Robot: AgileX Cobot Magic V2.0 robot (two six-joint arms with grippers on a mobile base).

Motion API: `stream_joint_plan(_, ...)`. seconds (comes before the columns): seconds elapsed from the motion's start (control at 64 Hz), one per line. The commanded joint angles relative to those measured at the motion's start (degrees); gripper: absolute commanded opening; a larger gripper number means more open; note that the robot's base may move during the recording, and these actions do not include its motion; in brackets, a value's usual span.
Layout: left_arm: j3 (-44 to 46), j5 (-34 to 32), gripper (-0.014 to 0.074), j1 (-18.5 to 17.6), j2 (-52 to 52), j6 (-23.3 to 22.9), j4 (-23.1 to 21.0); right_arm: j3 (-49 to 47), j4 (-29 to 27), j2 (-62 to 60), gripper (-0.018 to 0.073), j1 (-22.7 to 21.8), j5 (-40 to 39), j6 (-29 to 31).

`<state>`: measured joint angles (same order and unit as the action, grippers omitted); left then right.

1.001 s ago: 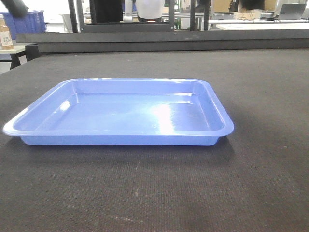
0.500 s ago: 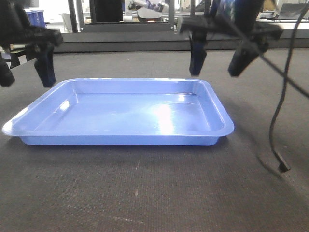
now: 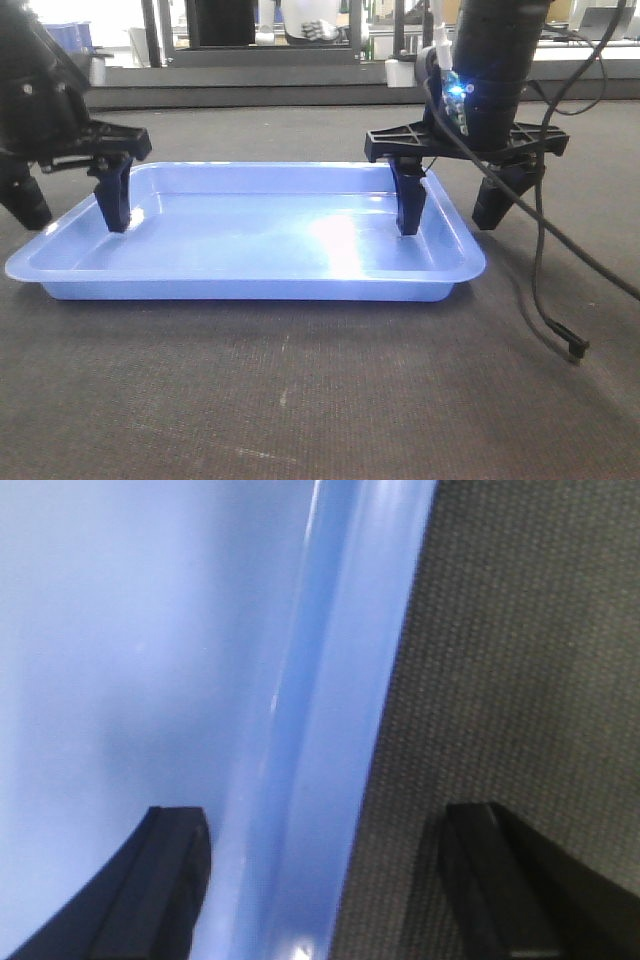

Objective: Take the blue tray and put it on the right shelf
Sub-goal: 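Close both grippers on opposite rims of the light blue tray, then lift the tray with both grippers above the table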

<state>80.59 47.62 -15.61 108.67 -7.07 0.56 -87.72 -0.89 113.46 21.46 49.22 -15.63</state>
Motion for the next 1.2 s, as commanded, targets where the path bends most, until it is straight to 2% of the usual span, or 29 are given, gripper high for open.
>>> stream_joint_plan(0.0, 1.9, -1.9, 0.0404, 0.2, -2.3, -0.4, -0.9, -2.1, 0.9, -2.7, 0.0558, -0.4, -2.0, 0.2)
stream_joint_plan(0.047, 1.9, -1.9, 0.0385, 0.2, -1.9, -0.4, -1.0, -2.1, 0.9, -2.7, 0.0524, -0.3, -2.2, 0.2)
stream_joint_plan(0.125, 1.9, -1.8, 0.0331, 0.2, -1.6, -0.4, -1.2, -2.1, 0.9, -2.7, 0.0419, -0.3, -2.3, 0.2)
stream_joint_plan(0.235, 1.9, -1.7, 0.0194, 0.2, -1.4, -0.4, -1.3, -2.1, 0.9, -2.7, 0.0181, -0.3, -2.0, 0.2)
stream_joint_plan(0.297, 2.0, -1.6, 0.008, 0.2, -1.4, -0.4, -1.3, -2.1, 0.9, -2.7, 0.0034, -0.3, -1.6, 0.2)
stream_joint_plan(0.391, 2.0, -0.9, -0.0061, 0.2, -1.4, -0.4, -1.3, -2.1, 0.9, -2.8, 0.0065, -0.3, -1.2, 0.2)
stream_joint_plan(0.438, 2.0, -0.3, -0.0033, 0.2, -1.7, -0.5, -1.3, -2.4, 0.9, -3.2, 0.0066, -0.3, -0.6, 0.2)
stream_joint_plan(0.547, 2.6, 1.4, -0.0043, 0.2, -3.4, -2.0, -1.3, -2.4, 0.9, -5.3, 0.0066, -0.4, 0.4, 0.2)
stream_joint_plan(0.735, 2.6, 5.6, -0.0042, -0.1, -10.4, -2.0, -1.1, -1.9, 2.0, -11.7, 0.0066, -0.4, 3.1, 0.2)
stream_joint_plan(0.954, -1.0, 6.6, -0.0041, -1.5, -21.5, -2.3, -1.0, 4.4, 3.5, -22.6, 0.0066, -0.2, 3.2, 0.2)
stream_joint_plan(1.11, -6.4, 9.3, -0.0041, -4.4, -28.9, -3.2, -1.0, 11.8, 4.0, -31.2, 0.0066, -0.2, 3.1, 0.2)
stream_joint_plan(1.188, -8.5, 9.8, -0.0041, -6.5, -31.6, -5.0, -0.6, 15.2, 4.0, -34.4, 0.0066, -0.2, 3.1, 0.2)
